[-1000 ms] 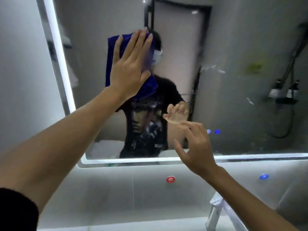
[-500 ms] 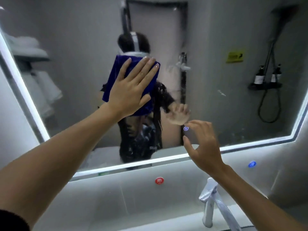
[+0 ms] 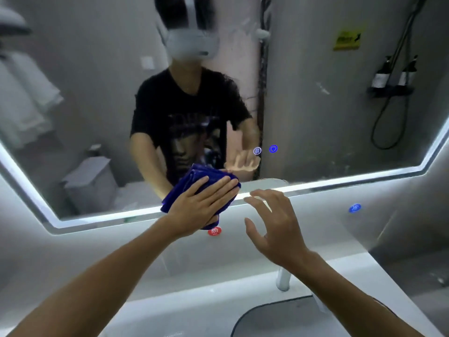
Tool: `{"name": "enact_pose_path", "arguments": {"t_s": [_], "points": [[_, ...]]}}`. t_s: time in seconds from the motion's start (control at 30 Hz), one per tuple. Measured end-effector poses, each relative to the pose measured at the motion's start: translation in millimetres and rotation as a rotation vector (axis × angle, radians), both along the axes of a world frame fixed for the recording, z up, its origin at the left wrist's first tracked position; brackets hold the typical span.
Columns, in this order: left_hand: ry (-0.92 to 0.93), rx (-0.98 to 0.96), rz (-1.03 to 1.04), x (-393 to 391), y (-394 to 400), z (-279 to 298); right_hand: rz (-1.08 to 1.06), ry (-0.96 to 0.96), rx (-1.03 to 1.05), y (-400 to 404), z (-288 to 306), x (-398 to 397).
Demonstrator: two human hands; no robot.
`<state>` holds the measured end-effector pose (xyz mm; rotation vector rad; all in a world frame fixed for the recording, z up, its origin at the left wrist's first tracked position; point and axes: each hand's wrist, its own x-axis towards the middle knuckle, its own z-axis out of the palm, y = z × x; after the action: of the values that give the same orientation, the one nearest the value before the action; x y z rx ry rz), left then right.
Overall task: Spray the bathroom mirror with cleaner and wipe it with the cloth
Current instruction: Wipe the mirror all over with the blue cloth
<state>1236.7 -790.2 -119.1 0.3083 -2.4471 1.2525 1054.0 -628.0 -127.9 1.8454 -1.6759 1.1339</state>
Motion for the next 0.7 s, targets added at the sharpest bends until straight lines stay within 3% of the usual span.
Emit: {"name": "enact_pose_path", "arguments": {"t_s": [0.2, 0.4, 0.7], "points": [[-0.046, -0.065, 0.007, 3, -1, 61, -0.007, -0.014, -0.065, 0, 20, -16], [0.095, -0.141, 0.095, -5, -1, 190, 0.033, 0.011, -0.203, -3, 69, -23], [0.456, -0.133, 0.123, -31, 8, 367, 0.015, 0.067, -0.375, -1, 154, -43]]}}
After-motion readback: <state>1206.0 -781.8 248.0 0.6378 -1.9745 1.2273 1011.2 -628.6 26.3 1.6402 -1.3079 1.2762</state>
